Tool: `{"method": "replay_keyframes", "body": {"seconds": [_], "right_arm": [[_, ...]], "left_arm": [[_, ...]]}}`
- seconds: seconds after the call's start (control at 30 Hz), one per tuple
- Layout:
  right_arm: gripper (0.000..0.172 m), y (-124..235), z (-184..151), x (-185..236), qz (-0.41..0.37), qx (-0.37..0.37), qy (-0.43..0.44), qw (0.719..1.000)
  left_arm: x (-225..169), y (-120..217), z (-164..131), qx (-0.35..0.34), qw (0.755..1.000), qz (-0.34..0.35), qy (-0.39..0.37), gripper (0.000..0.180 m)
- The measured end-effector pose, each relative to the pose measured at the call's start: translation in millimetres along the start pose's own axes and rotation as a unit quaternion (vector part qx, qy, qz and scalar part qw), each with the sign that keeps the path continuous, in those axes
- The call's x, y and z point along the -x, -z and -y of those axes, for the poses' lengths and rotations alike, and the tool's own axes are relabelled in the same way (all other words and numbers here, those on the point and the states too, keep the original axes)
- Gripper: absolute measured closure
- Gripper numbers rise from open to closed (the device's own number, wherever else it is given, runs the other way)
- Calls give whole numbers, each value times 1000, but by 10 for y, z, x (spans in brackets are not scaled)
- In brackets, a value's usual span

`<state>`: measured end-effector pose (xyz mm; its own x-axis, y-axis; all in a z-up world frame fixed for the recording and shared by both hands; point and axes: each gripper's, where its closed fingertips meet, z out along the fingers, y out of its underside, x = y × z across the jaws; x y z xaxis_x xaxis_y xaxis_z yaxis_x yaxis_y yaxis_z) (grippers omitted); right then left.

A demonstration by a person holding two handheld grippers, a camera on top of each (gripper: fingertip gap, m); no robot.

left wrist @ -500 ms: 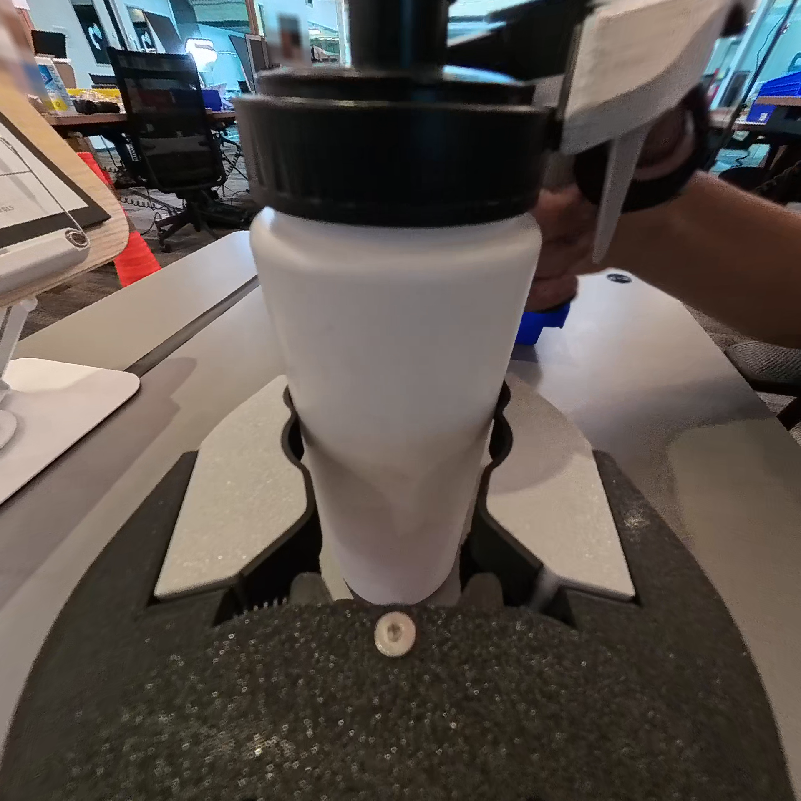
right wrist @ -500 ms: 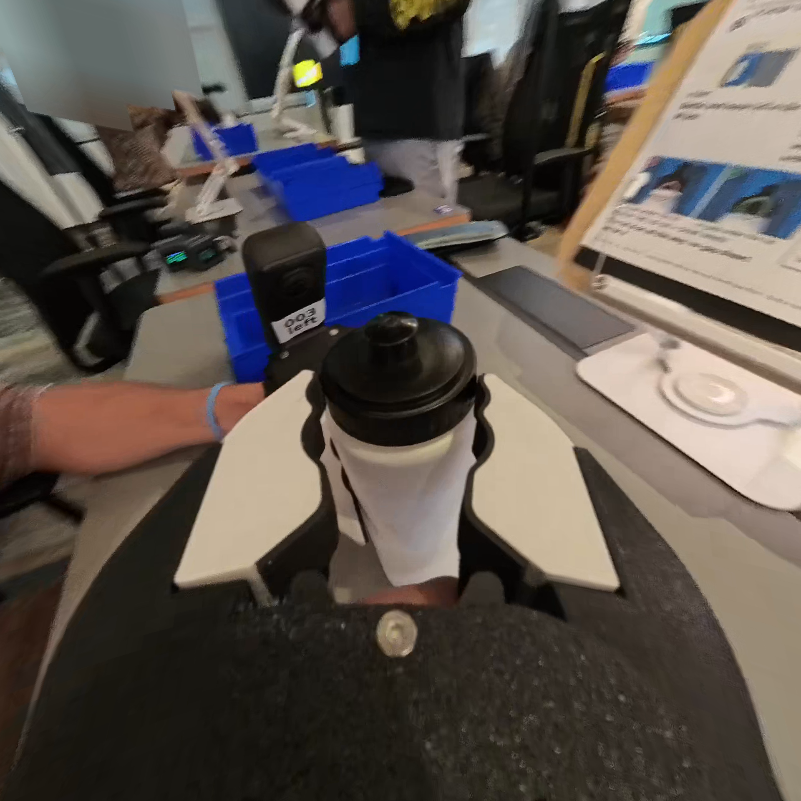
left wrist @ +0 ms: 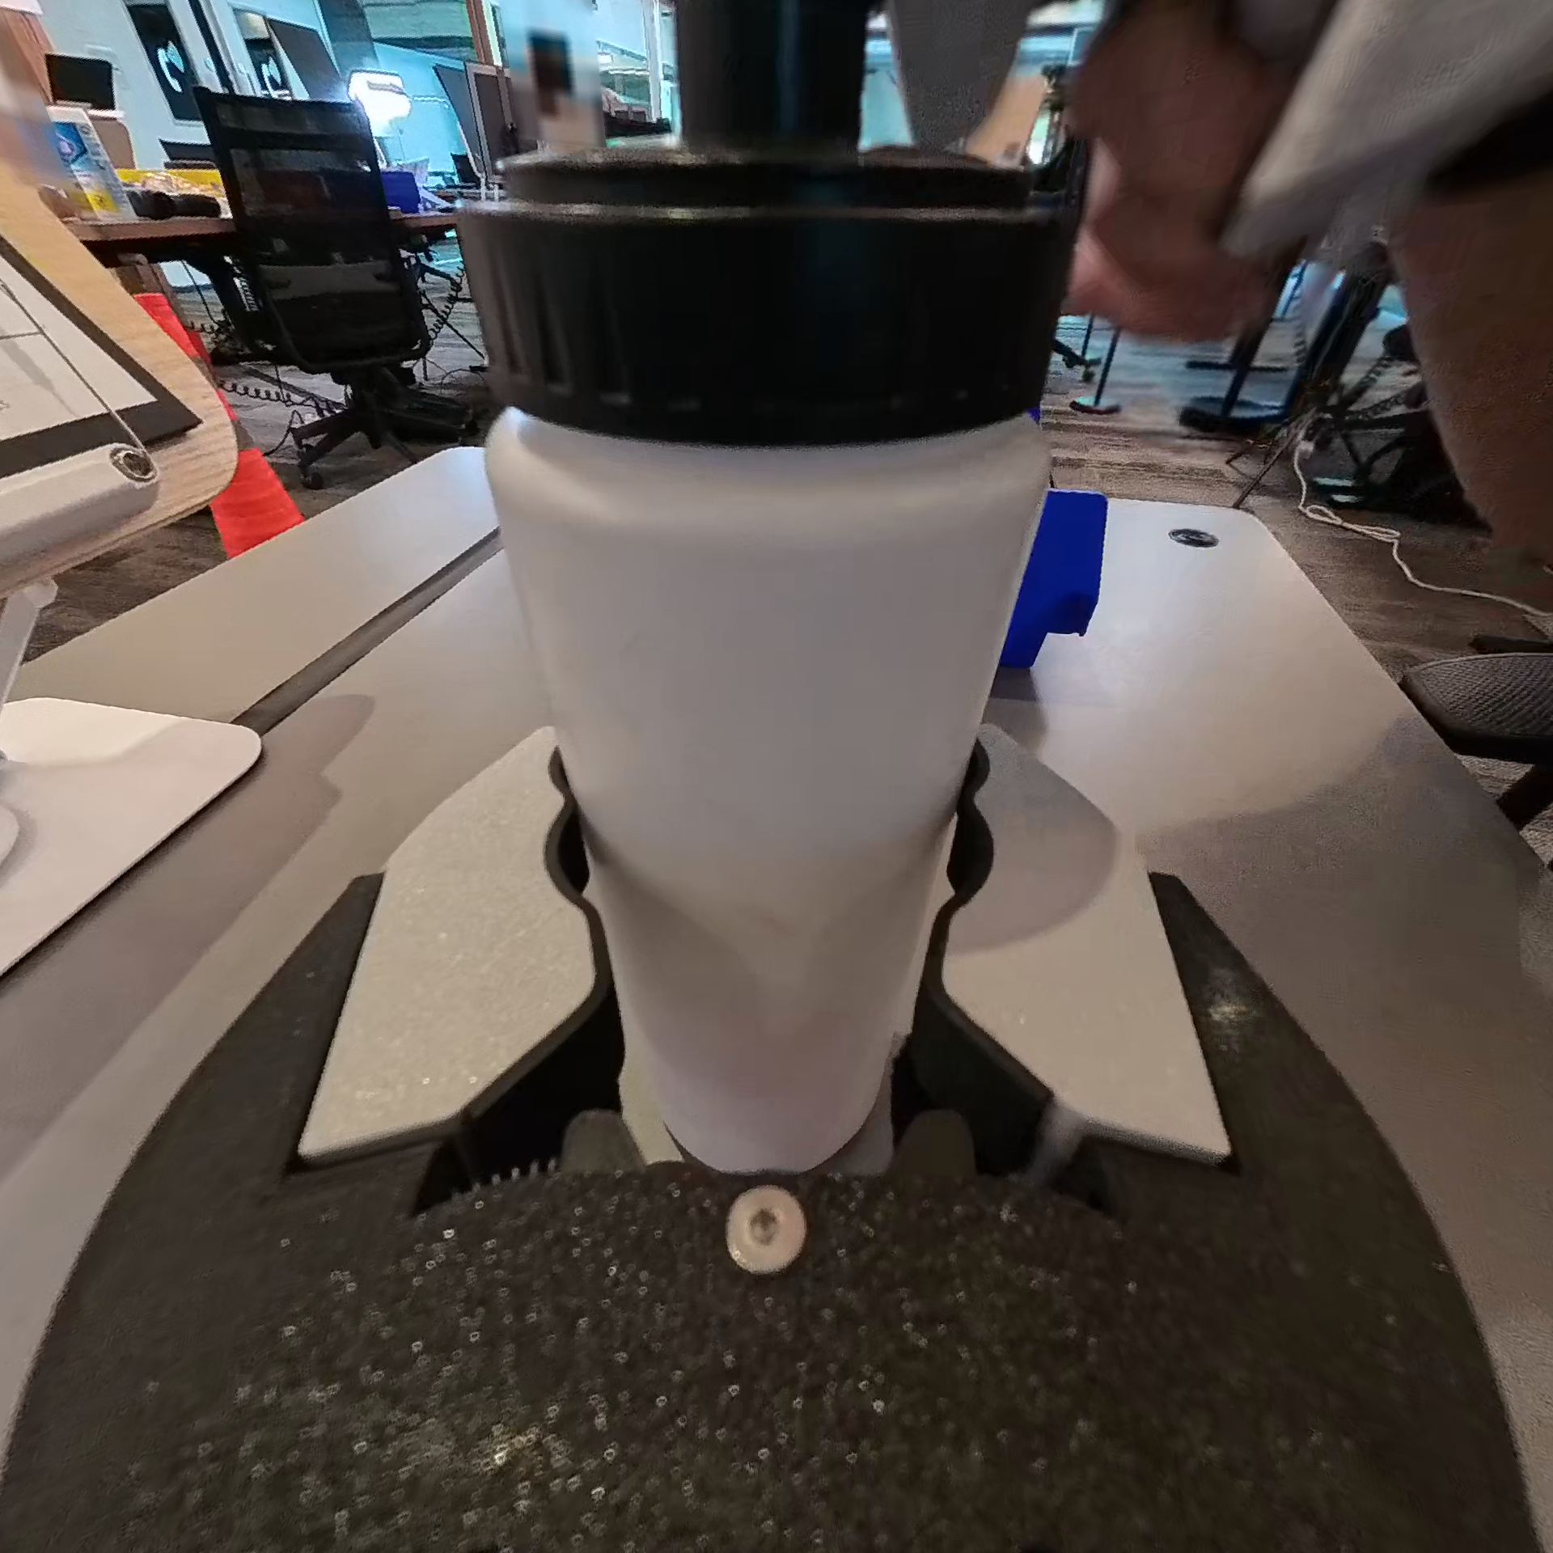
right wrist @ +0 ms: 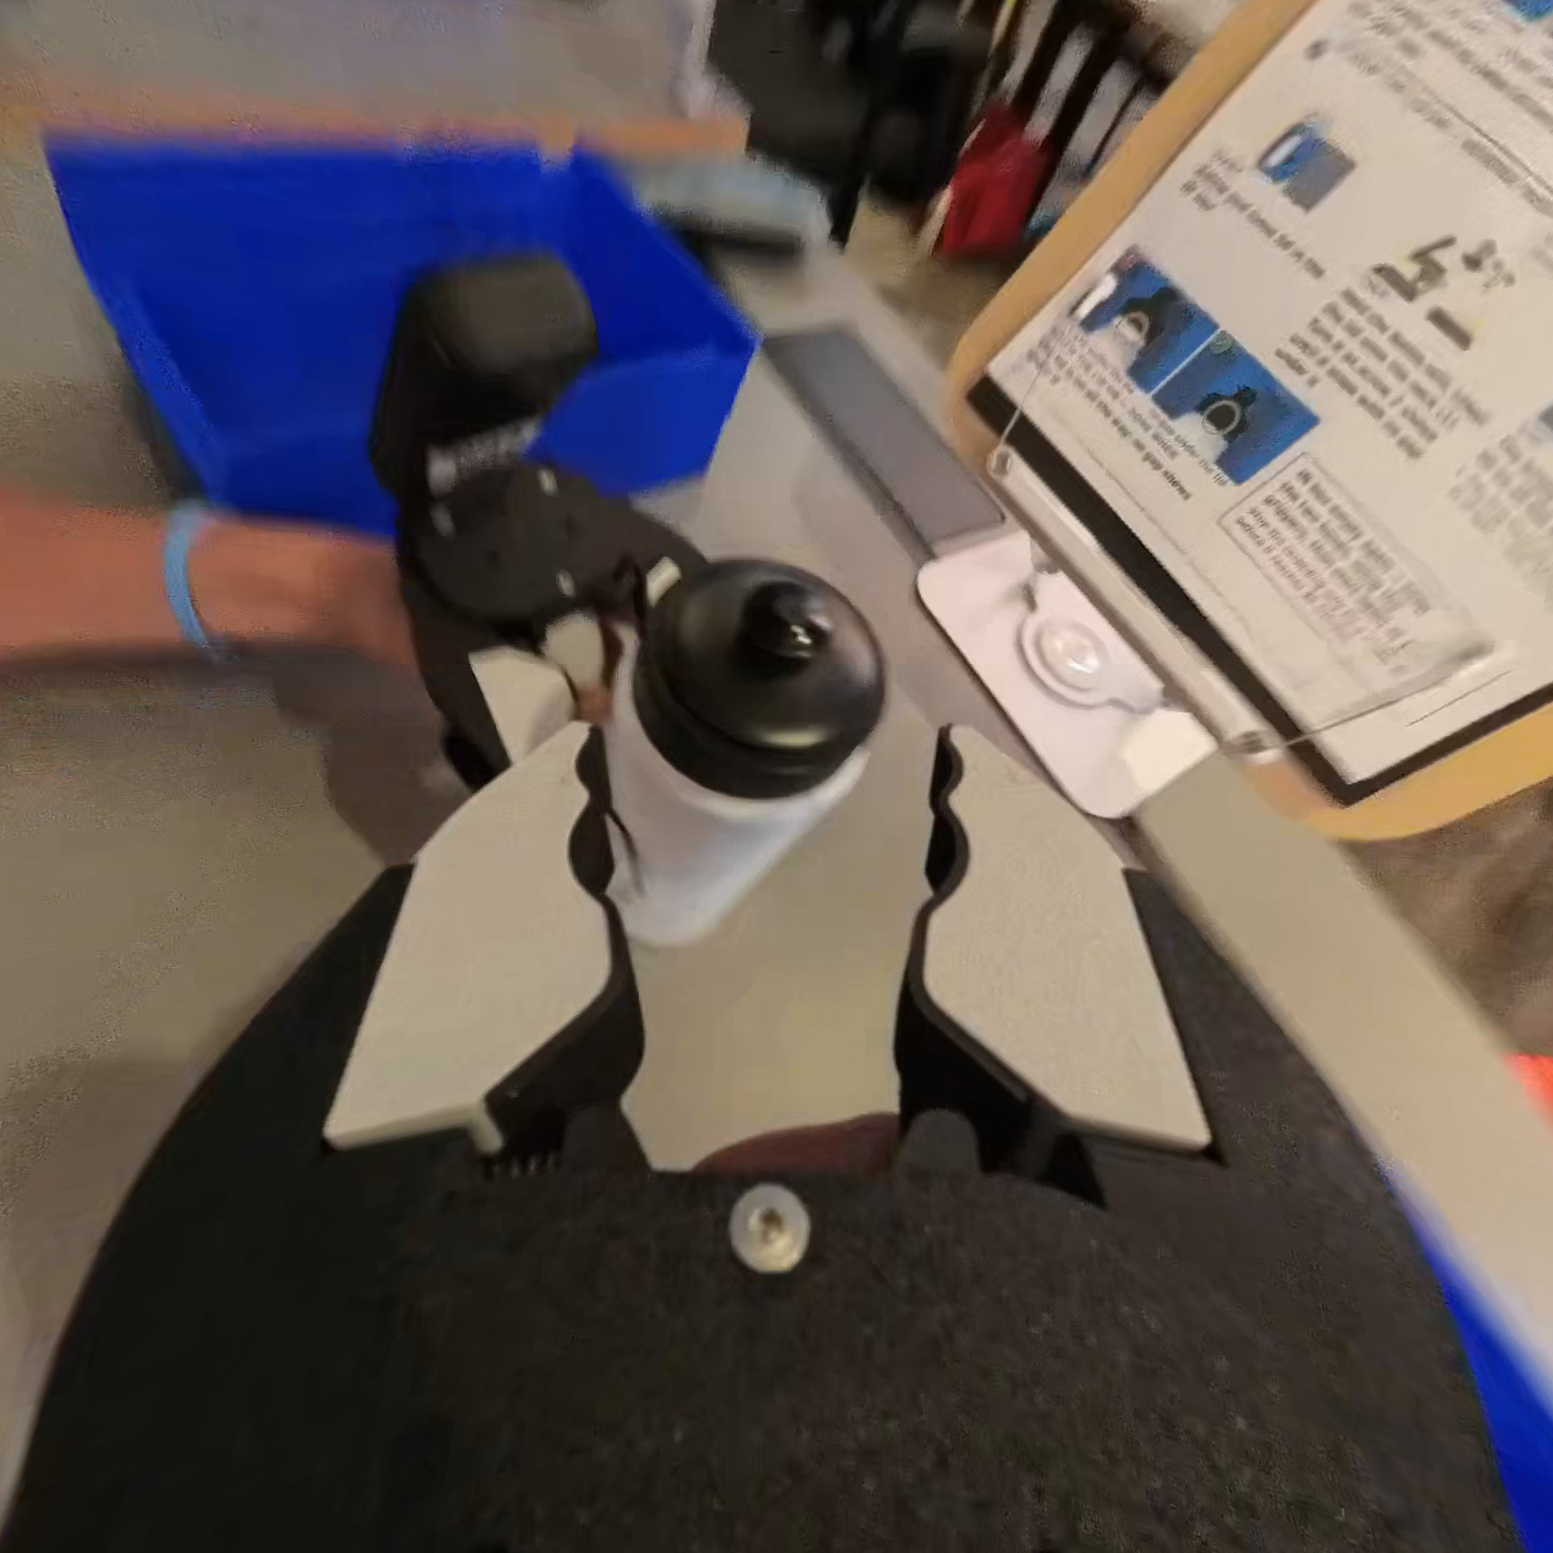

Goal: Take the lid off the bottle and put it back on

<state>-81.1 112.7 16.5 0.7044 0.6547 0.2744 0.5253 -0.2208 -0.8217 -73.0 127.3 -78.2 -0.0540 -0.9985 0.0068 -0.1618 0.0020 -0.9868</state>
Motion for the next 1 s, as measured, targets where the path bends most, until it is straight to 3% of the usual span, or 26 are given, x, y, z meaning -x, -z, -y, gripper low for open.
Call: {"method": "replay_keyframes", "body": {"seconds": [0.1,0.2,0.33,0.4,0.6,0.73,0.83,1.0], "right_arm": [[91,161,119,-1,121,74,151,978],[99,182,272,151,234,126,269,926],[95,-10,109,53,261,279,375,844],[93,-102,48,-16,261,316,417,811],[98,-272,11,111,320,328,435,775],[106,-268,-16,141,347,357,384,778],[106,-274,-21,132,326,376,325,804],[106,-290,-33,104,194,482,109,847]], "left_arm": [[-5,-5,1,0,1000,-3,-1,96],[-4,-6,1,-1,1000,-8,0,96],[-6,-8,1,-3,1000,-11,0,96],[-20,-12,0,1,1000,-12,-3,96],[-65,-22,-1,7,1000,-14,-7,96],[-59,-15,-5,7,1000,-12,-5,96],[-55,-23,-5,8,1000,-7,-4,96],[-60,-27,-4,8,1000,-7,-7,96]]}}
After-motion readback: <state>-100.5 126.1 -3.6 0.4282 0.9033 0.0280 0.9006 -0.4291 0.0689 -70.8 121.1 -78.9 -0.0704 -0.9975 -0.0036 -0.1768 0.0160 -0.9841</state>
